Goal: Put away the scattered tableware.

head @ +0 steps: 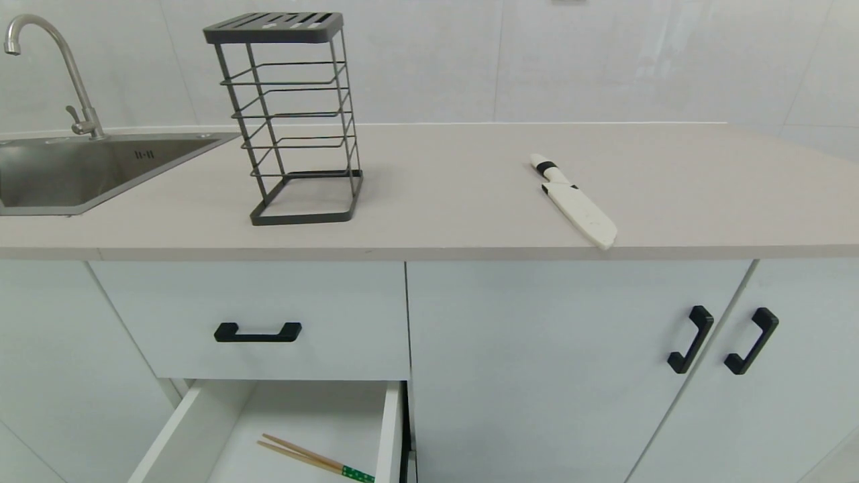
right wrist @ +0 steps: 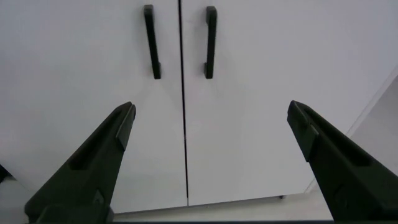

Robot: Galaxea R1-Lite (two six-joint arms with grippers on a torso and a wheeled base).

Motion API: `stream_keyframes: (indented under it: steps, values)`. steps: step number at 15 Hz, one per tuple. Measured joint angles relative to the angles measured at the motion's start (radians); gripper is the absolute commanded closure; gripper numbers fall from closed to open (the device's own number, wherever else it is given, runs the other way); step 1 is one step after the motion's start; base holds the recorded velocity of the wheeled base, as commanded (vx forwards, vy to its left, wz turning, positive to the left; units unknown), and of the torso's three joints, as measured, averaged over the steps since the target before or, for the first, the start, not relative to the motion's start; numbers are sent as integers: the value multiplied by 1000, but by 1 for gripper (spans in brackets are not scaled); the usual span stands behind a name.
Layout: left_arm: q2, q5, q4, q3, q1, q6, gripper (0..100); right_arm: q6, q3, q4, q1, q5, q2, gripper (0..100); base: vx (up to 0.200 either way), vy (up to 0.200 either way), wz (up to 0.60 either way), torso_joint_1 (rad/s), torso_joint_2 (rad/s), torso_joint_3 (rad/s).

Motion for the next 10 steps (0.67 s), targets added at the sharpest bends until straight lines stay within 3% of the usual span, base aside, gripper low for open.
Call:
stream_keyframes:
  steps: [10]
  values:
    - [0,0,1,0,-1,1,0,0,0,-1,-1,0,1,0,0,0,0,0,0,0]
